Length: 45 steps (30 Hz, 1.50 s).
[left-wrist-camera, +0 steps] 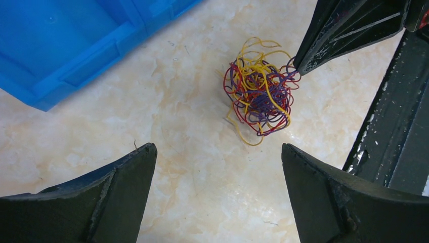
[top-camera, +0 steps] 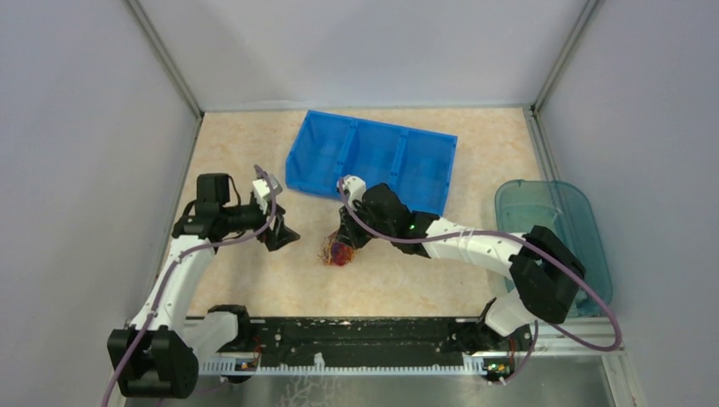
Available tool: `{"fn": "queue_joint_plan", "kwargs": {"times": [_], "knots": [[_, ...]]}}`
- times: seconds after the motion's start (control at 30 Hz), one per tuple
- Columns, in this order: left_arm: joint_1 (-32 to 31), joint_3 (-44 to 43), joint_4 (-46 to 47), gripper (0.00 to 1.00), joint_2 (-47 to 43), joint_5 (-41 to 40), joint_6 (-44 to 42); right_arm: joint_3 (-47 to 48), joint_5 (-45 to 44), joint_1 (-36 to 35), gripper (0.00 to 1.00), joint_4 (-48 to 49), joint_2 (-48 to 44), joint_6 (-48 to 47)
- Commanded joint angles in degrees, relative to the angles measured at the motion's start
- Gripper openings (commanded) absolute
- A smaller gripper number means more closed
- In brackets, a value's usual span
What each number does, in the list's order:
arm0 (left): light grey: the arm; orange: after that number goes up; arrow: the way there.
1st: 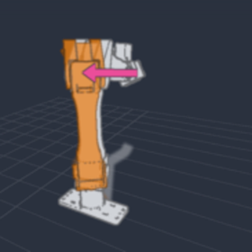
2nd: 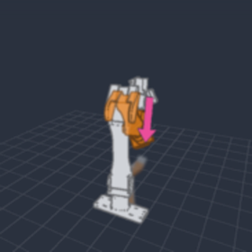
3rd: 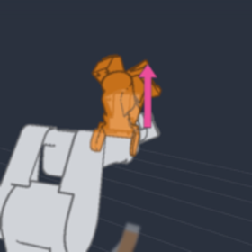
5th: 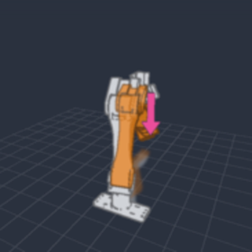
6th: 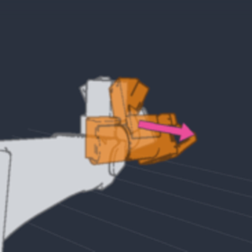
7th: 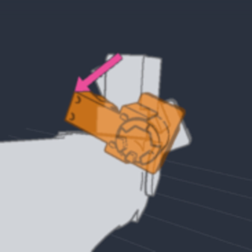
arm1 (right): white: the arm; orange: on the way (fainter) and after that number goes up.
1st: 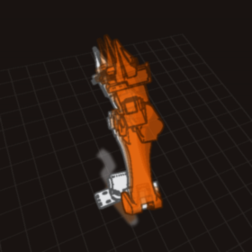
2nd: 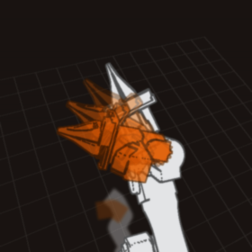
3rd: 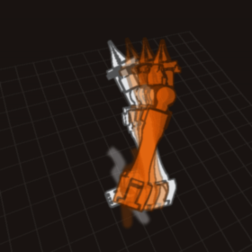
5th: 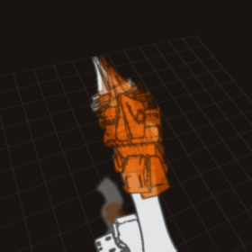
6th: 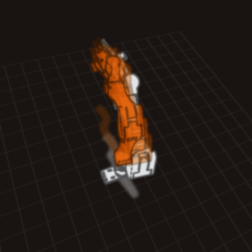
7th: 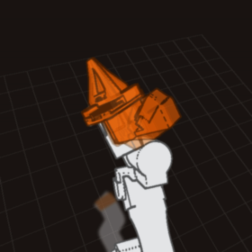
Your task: Untangle the cables
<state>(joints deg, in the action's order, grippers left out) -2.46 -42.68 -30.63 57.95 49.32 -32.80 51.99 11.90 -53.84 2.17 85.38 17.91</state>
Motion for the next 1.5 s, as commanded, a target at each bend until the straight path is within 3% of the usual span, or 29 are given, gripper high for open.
{"fn": "queue_joint_plan", "kwargs": {"times": [0.0,0.27,0.57,0.77,1.07,1.2,1.3,1.47], "knots": [[-0.65,-5.77,-10.31,0.98,-0.28,4.07,-6.55,3.33,2.76,-0.21,0.0,4.29,-4.13,1.9],[-3.92,-8.51,-12.5,0.93,-1.66,7.23,-4.21,6.05,5.74,-0.21,0.0,8.68,-5.95,6.03],[-13.28,-9.22,-8.03,0.88,-3.66,1.57,0.93,8.54,8.53,-0.28,0.0,13.55,-6.29,9.55],[-15.5,-8.73,-4.56,0.81,-3.03,0.38,2.92,9.39,9.98,-0.23,0.0,13.78,-6.45,10.19],[-15.82,-11.35,-4.17,0.6,-1.58,0.11,4.14,9.07,11.61,-0.21,0.0,14.69,-8.14,10.88],[-15.82,-11.69,-5.05,0.43,-2.11,2.42,3.06,9.01,13.22,-0.22,0.0,15.25,-8.29,11.45],[-15.82,-12.79,-6.82,0.43,-2.15,5.42,1.56,9.08,14.28,-0.27,0.0,15.61,-8.31,11.77],[-15.82,-14.79,-13.48,0.54,-2.64,11.05,-7.11,9.02,15.79,-0.24,0.0,15.32,-8.71,11.94]]}}
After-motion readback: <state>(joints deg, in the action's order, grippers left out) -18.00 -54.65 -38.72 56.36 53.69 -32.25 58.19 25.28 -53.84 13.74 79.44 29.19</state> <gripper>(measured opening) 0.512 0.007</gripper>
